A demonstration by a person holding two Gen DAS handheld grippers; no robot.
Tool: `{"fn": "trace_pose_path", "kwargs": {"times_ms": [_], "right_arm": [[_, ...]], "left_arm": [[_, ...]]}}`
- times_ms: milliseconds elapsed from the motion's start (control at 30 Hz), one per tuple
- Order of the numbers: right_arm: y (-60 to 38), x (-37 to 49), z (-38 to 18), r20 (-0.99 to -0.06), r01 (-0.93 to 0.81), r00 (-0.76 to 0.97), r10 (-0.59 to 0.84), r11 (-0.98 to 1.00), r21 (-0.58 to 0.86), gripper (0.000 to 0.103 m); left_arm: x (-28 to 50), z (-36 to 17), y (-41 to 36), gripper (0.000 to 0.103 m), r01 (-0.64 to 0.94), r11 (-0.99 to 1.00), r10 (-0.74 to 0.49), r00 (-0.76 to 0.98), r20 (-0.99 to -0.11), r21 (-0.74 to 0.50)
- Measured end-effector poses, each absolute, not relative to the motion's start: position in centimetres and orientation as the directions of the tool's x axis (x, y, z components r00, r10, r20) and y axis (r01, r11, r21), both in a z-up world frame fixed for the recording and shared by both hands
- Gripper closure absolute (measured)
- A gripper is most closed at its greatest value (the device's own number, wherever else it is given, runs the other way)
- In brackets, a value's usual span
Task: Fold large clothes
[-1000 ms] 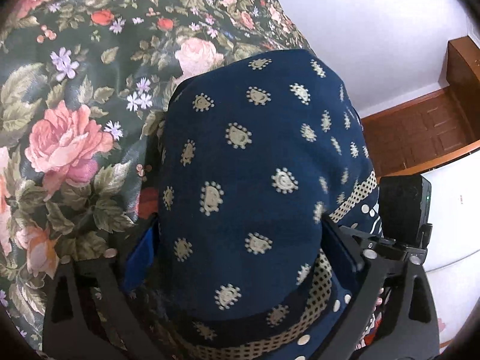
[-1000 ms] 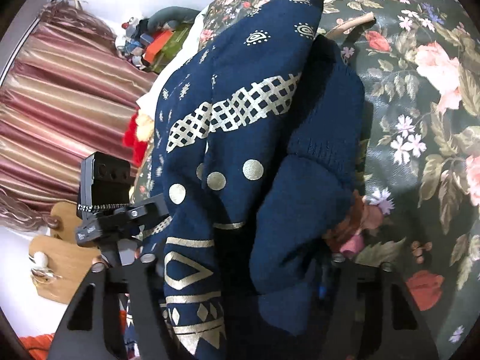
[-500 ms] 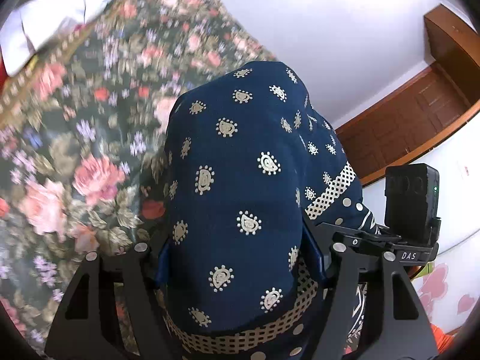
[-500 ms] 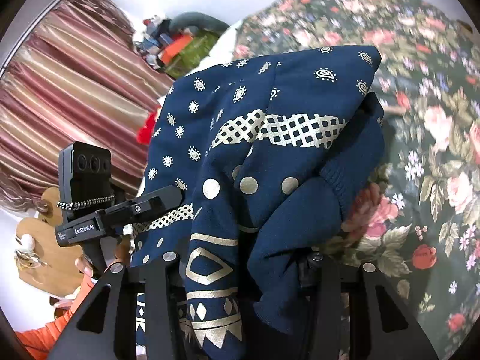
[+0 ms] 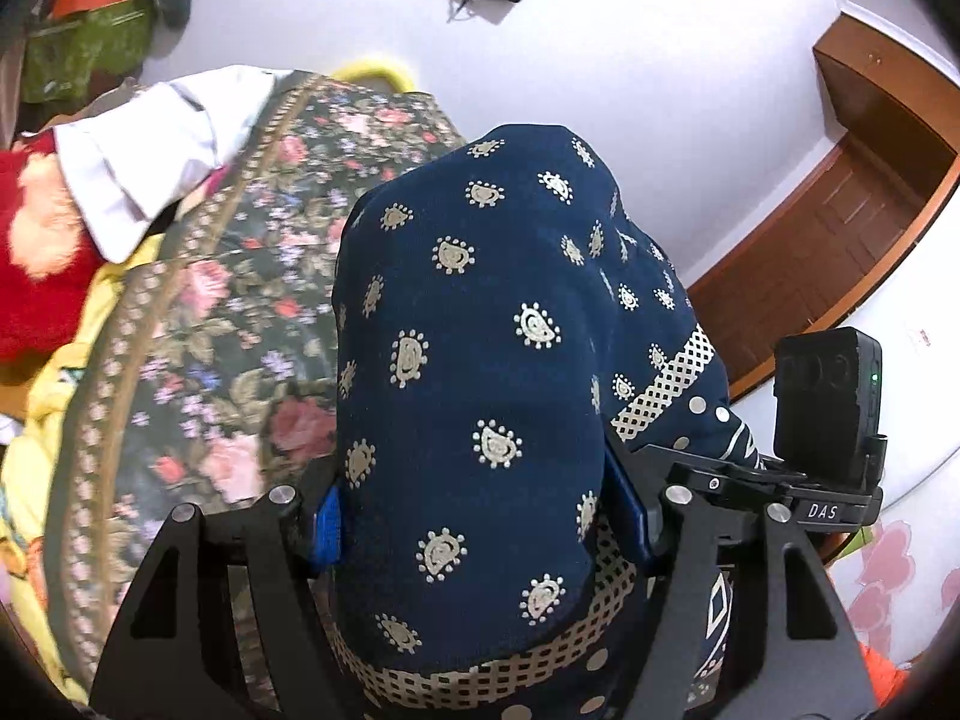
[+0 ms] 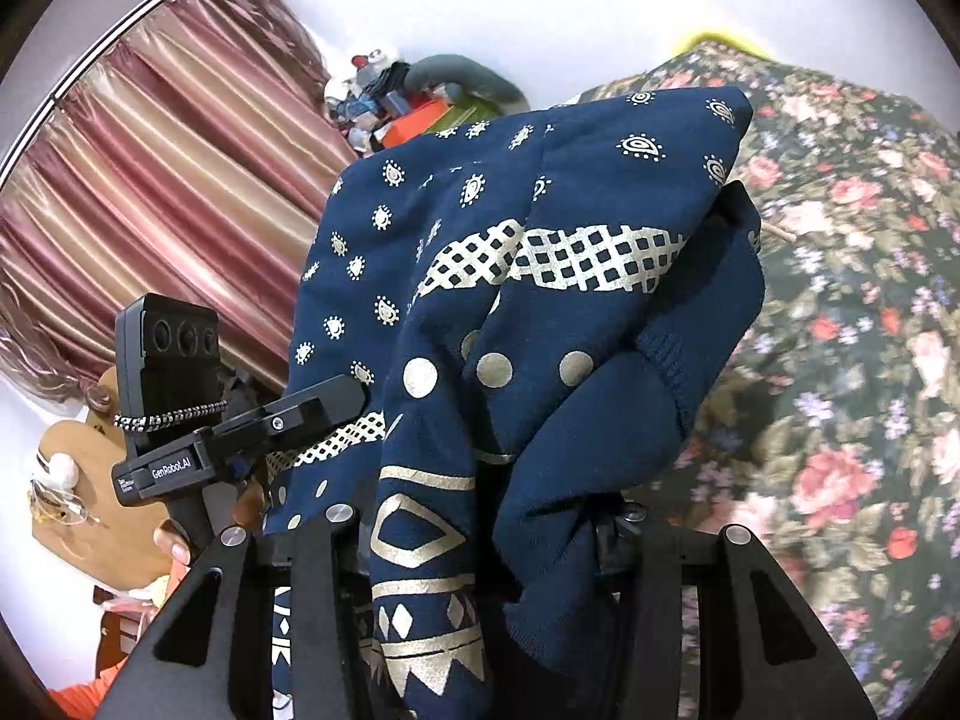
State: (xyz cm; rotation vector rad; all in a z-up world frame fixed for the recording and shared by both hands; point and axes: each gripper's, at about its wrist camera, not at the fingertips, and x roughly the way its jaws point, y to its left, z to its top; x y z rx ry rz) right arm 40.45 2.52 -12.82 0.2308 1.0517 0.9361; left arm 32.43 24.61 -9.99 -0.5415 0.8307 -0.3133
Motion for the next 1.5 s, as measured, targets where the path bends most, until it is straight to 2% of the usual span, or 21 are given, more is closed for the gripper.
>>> {"fn": "trace_pose_path", "kwargs": {"times_ms": [267, 567, 633, 767, 867, 1067, 1133, 1200, 1233, 1267, 1333, 1500], "right_arm": [[7.2, 39.7, -17.0, -0.678, -0.533, 0.089, 0.729, 0.610, 0.586, 0.061], [8.3, 41.0, -26.5, -0.770, -0.445, -0.030, 0.637, 0.681, 0.581, 0.061], [8.4, 41.2, -28.3, -0.786, -0.427, -0.058, 0.615, 0.697, 0.576, 0.060], [7.8, 41.5, -29.1, -0.801, -0.424, -0.055, 0.597, 0.712, 0.560, 0.048], [6.9, 41.2, -28.2, -0.835, -0.454, 0.000, 0.550, 0.744, 0.490, 0.048], [6.0, 38.3, -22.7, -0.876, -0.582, 0.227, 0.426, 0.781, 0.229, 0.048], [6.2, 36.8, -20.4, -0.854, -0.634, 0.325, 0.407, 0.764, 0.122, 0.047], [7.0, 35.2, -18.8, -0.829, -0.679, 0.362, 0.427, 0.730, 0.079, 0.047], [7.3, 34.6, -18.6, -0.824, -0.696, 0.358, 0.440, 0.714, 0.078, 0.043], [7.7, 34.1, -18.6, -0.823, -0.709, 0.348, 0.449, 0.700, 0.082, 0.034], [8.3, 33.0, -19.7, -0.832, -0.723, 0.323, 0.452, 0.685, 0.092, 0.023], [8.1, 32.0, -24.5, -0.895, -0.700, 0.262, 0.361, 0.710, 0.082, 0.022]], "left_arm": [[31.2, -14.7, 28.7, 0.034, -0.024, 0.802, -0.463, 0.608, -0.645, -0.598], [32.1, -24.1, 29.0, 0.034, -0.115, 0.776, -0.503, 0.480, -0.719, -0.620], [31.9, -25.0, 28.8, 0.034, -0.092, 0.791, -0.495, 0.484, -0.722, -0.604], [31.2, -24.8, 27.6, 0.031, -0.050, 0.840, -0.444, 0.509, -0.738, -0.540], [30.8, -24.1, 26.6, 0.030, -0.043, 0.877, -0.394, 0.505, -0.768, -0.478], [29.8, -21.3, 25.1, 0.030, -0.045, 0.952, -0.232, 0.537, -0.811, -0.303], [28.6, -19.5, 24.3, 0.030, -0.017, 0.975, -0.171, 0.583, -0.794, -0.222], [27.3, -18.1, 23.4, 0.030, 0.018, 0.984, -0.148, 0.623, -0.768, -0.175], [26.7, -17.7, 22.9, 0.029, 0.034, 0.986, -0.150, 0.632, -0.760, -0.166], [26.4, -17.4, 22.4, 0.028, 0.048, 0.985, -0.157, 0.632, -0.758, -0.165], [25.8, -17.6, 21.5, 0.020, 0.074, 0.983, -0.176, 0.616, -0.768, -0.166], [25.1, -21.2, 20.1, 0.019, 0.038, 0.996, -0.090, 0.523, -0.848, -0.082]]}}
